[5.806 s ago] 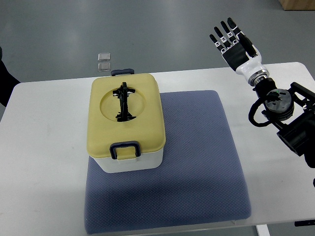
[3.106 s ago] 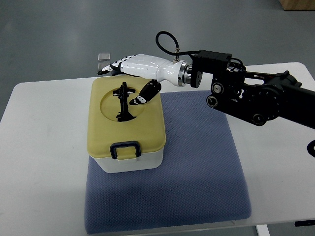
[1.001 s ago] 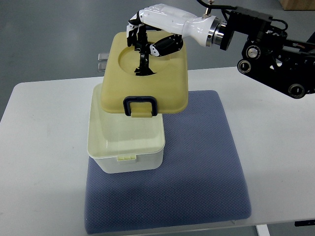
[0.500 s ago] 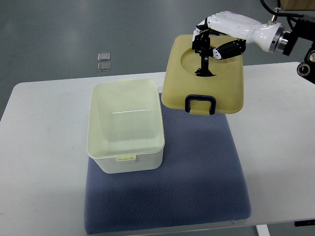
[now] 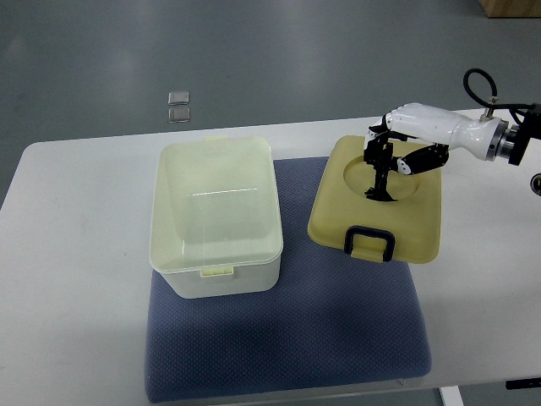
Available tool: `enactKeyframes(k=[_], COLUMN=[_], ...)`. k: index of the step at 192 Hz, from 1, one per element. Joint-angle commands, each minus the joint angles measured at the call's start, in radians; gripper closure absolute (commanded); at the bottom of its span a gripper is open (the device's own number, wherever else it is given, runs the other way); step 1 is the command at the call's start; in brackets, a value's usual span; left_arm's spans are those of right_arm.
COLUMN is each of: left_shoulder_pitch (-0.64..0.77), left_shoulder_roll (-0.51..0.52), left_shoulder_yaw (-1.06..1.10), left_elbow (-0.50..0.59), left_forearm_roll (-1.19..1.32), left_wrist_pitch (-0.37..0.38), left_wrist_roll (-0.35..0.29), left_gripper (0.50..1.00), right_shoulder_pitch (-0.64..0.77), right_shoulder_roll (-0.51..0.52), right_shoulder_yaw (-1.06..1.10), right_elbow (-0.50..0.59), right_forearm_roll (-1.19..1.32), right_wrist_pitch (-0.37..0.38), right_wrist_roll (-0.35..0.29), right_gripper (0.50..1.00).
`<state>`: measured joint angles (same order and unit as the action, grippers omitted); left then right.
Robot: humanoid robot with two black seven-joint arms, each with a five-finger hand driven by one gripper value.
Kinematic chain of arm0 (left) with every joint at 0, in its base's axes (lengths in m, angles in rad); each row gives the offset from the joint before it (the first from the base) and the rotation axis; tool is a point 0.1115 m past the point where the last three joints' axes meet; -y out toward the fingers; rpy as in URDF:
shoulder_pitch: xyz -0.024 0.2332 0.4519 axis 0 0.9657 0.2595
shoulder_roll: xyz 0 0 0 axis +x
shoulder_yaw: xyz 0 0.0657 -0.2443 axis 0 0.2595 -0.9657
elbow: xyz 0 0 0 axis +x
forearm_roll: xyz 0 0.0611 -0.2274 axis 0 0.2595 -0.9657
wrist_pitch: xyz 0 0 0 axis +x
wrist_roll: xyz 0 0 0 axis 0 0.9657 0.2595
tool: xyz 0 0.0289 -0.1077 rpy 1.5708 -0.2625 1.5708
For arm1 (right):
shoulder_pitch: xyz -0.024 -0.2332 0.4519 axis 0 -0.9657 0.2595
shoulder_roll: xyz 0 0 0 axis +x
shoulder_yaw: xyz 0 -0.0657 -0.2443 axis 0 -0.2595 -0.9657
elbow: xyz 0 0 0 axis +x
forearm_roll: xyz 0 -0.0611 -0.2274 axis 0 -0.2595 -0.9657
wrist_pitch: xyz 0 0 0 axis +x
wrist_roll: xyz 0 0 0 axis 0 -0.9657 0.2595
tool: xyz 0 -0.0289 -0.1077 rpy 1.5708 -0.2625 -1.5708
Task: Open white storage box with right hand
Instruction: 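Carry the lid beside the box and lower it onto the mat, then open the right hand and release the lid handle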
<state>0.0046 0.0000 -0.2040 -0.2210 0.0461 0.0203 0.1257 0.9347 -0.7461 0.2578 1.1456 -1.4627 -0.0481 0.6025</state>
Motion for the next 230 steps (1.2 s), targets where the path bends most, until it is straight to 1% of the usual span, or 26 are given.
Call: enactKeyframes(k=[1,29,60,136,166,168,169,170,171,172,173,174,175,176,177,179,181,183,184,185,186,187,188,190,196,230], left_shoulder_pitch=[0.000,0.000,0.000,0.000,0.000,0.000,0.000,0.000,0.000,0.000,0.000,0.000,0.000,0.000,0.000,0.000,0.000,0.000,0.000,0.000,0.000,0.000,0.000,0.000,0.000,0.000], left_shoulder_roll=[0.000,0.000,0.000,0.000,0.000,0.000,0.000,0.000,0.000,0.000,0.000,0.000,0.000,0.000,0.000,0.000,0.000,0.000,0.000,0.000,0.000,0.000,0.000,0.000,0.000,0.000], left_shoulder_yaw=[0.000,0.000,0.000,0.000,0.000,0.000,0.000,0.000,0.000,0.000,0.000,0.000,0.000,0.000,0.000,0.000,0.000,0.000,0.000,0.000,0.000,0.000,0.000,0.000,0.000,0.000], left_elbow=[-0.001,0.000,0.003,0.003,-0.001,-0.001,-0.001,-0.001,-0.001,-0.001,-0.001,-0.001,-0.001,-0.001,-0.001,-0.001,0.000,0.000,0.000,0.000,0.000,0.000,0.000,0.002,0.003,0.006], left_forearm_roll=[0.000,0.000,0.000,0.000,0.000,0.000,0.000,0.000,0.000,0.000,0.000,0.000,0.000,0.000,0.000,0.000,0.000,0.000,0.000,0.000,0.000,0.000,0.000,0.000,0.000,0.000], left_wrist_pitch=[0.000,0.000,0.000,0.000,0.000,0.000,0.000,0.000,0.000,0.000,0.000,0.000,0.000,0.000,0.000,0.000,0.000,0.000,0.000,0.000,0.000,0.000,0.000,0.000,0.000,0.000], left_wrist_roll=[0.000,0.000,0.000,0.000,0.000,0.000,0.000,0.000,0.000,0.000,0.000,0.000,0.000,0.000,0.000,0.000,0.000,0.000,0.000,0.000,0.000,0.000,0.000,0.000,0.000,0.000], left_gripper=[0.500,0.500,0.500,0.500,0.500,0.500,0.500,0.500,0.500,0.500,0.500,0.500,0.500,0.500,0.500,0.500,0.500,0.500,0.500,0.500,0.500,0.500,0.500,0.500,0.500,0.500], right_shoulder_pitch=[-0.005,-0.013,-0.020,-0.024,-0.066,-0.070,-0.071,-0.071,-0.073,-0.073,-0.074,-0.074,-0.076,-0.076,-0.077,-0.077,-0.080,-0.080,-0.082,-0.082,-0.083,-0.083,-0.085,-0.086,-0.086,-0.073], right_shoulder_roll=[0.004,0.030,0.074,0.117,0.156,0.159,0.162,0.162,0.163,0.163,0.165,0.165,0.166,0.166,0.168,0.168,0.169,0.169,0.169,0.169,0.171,0.171,0.171,0.171,0.171,0.156], right_shoulder_yaw=[-0.077,-0.137,-0.140,-0.140,-0.140,-0.140,-0.140,-0.140,-0.140,-0.140,-0.140,-0.140,-0.140,-0.140,-0.140,-0.140,-0.141,-0.141,-0.141,-0.141,-0.141,-0.141,-0.141,-0.141,-0.141,-0.141], right_elbow=[-0.001,-0.001,0.006,0.016,0.016,0.016,0.016,0.016,0.016,0.016,0.016,0.016,0.016,0.016,0.016,0.016,0.014,0.014,0.014,0.014,0.014,0.014,0.014,0.014,0.014,0.016], right_forearm_roll=[-0.001,-0.001,0.001,0.002,0.001,0.002,0.001,0.001,0.001,0.001,0.001,0.001,0.002,0.002,0.001,0.001,0.001,0.001,0.001,0.001,0.001,0.001,0.001,0.001,0.001,0.001], right_wrist_pitch=[-0.061,-0.136,-0.179,-0.207,-0.268,-0.268,-0.269,-0.269,-0.269,-0.269,-0.269,-0.269,-0.269,-0.269,-0.269,-0.269,-0.269,-0.269,-0.269,-0.269,-0.269,-0.269,-0.269,-0.269,-0.269,-0.262], right_wrist_roll=[0.008,0.008,0.008,0.008,0.008,0.008,0.008,0.008,0.008,0.008,0.008,0.008,0.008,0.008,0.008,0.008,0.008,0.008,0.008,0.008,0.008,0.008,0.008,0.008,0.008,0.008], right_gripper=[1.000,1.000,1.000,1.000,1.000,0.989,0.937,0.936,0.882,0.881,0.822,0.822,0.767,0.767,0.724,0.724,0.659,0.658,0.634,0.634,0.613,0.613,0.597,0.583,0.570,0.570])
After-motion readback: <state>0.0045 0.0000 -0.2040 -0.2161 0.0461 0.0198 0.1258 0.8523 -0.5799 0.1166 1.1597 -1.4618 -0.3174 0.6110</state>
